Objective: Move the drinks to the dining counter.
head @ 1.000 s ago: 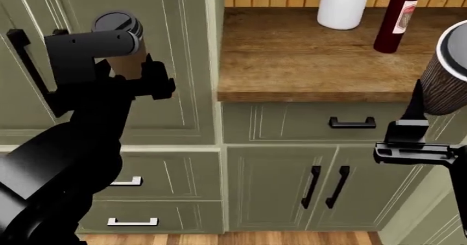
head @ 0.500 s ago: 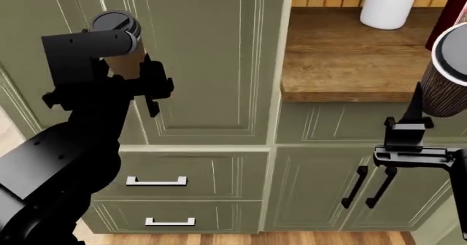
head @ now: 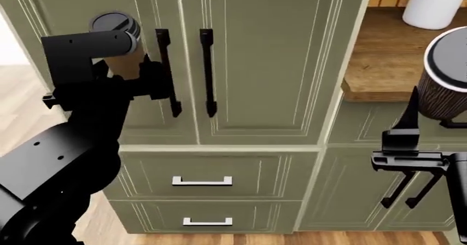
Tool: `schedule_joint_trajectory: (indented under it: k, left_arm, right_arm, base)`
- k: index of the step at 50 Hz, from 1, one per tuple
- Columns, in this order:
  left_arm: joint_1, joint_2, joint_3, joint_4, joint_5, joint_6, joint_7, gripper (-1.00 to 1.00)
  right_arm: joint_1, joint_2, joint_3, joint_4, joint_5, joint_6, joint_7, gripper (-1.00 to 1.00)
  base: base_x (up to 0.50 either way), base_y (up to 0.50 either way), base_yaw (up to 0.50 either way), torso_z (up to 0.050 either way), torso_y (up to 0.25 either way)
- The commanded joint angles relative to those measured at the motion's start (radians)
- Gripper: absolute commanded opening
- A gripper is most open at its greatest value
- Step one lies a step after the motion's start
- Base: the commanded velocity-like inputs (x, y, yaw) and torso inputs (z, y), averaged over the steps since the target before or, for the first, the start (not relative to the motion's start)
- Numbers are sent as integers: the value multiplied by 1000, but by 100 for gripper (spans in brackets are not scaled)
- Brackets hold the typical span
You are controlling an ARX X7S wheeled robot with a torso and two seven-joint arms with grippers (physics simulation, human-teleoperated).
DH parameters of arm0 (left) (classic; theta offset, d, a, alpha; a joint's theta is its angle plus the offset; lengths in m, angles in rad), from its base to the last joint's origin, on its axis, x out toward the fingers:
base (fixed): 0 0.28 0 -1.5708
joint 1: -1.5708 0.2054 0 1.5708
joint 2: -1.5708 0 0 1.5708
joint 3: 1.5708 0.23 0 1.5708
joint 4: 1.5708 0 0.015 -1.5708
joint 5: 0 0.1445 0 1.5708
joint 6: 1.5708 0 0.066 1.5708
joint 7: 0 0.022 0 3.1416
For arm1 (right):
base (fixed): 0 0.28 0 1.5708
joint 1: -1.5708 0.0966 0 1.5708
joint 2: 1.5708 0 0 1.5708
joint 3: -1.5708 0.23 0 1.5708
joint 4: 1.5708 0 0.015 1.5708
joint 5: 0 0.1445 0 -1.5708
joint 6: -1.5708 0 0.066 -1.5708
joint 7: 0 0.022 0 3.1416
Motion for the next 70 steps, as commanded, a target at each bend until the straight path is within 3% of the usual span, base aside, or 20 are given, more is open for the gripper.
schedule_joint_trajectory:
  k: [1, 17, 70]
  left_arm:
    - [-1, -1, 1, -2, -13, 8, -13, -100]
    - [-7, -4, 10, -7, -19, 14, -17, -100]
    - [-2, -23, 17, -11, -47, 32, -36, -100]
  right_arm:
    - [91, 27, -95, -2, -17, -20, 17, -100]
    - [169, 27, -167, 4, -1, -17, 28, -100]
    - [196, 22, -231, 10, -17, -29, 33, -100]
  base:
    - [0, 500, 0, 0, 0]
    - [0, 500, 0, 0, 0]
    - [0, 500, 0, 0, 1]
